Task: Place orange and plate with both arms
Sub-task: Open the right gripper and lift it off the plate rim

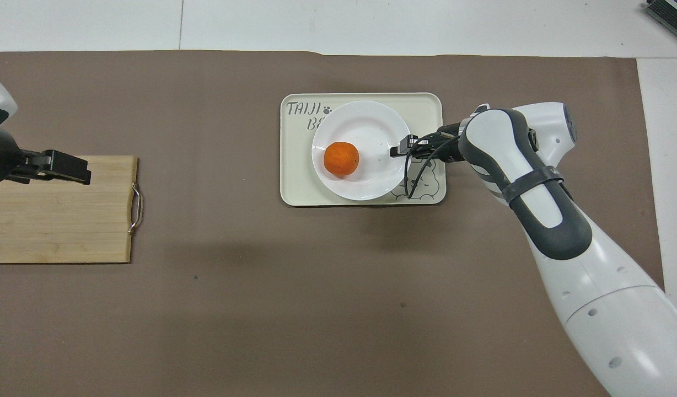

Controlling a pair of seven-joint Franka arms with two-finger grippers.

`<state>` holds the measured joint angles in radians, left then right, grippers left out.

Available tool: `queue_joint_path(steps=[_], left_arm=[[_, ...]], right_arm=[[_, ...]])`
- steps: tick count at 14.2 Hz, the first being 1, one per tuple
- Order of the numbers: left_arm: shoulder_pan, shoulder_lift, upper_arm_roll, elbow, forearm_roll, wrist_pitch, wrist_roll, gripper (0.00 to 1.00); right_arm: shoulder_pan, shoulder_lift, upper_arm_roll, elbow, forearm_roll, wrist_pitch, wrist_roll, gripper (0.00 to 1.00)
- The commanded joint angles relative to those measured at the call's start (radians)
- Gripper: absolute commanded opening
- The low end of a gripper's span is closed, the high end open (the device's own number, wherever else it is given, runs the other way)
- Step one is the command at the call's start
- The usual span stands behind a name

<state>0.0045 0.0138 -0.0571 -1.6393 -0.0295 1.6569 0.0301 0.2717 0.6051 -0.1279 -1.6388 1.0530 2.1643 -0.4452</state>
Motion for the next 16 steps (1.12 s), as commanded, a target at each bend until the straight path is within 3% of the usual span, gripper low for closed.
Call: queue_joint_path(steps=[1,2,3,4,13,16], left_arm=[[0.006,-0.003,-0.001,0.013,-0.003,-0.012,0.013,1.00],[0.006,-0.003,-0.003,0.013,-0.003,-0.012,0.011,1.00],[0.006,-0.003,-0.003,0.013,-0.003,-0.012,0.011,1.00],[0.006,-0.003,-0.003,0.013,-0.003,-0.012,0.011,1.00],[0.006,-0.003,-0.001,0.013,-0.003,-0.012,0.011,1.00],[0.006,-0.003,-0.003,0.013,-0.003,-0.011,0.011,1.00]], right_arm=[[0.000,0.008,0.005,0.017,0.005,0.006,-0.004,0.00],[-0.002,0.008,0.005,0.016,-0.011,0.005,-0.003,0.33],[-0.002,0.007,0.004,0.013,-0.016,0.005,-0.007,0.81],[-0.002,0.007,0.004,0.011,-0.033,0.005,-0.007,1.00],[-0.017,-0.120,-0.035,0.017,-0.437,-0.001,0.258,1.00],[-0.017,-0.195,-0.035,0.020,-0.689,-0.012,0.419,1.00]])
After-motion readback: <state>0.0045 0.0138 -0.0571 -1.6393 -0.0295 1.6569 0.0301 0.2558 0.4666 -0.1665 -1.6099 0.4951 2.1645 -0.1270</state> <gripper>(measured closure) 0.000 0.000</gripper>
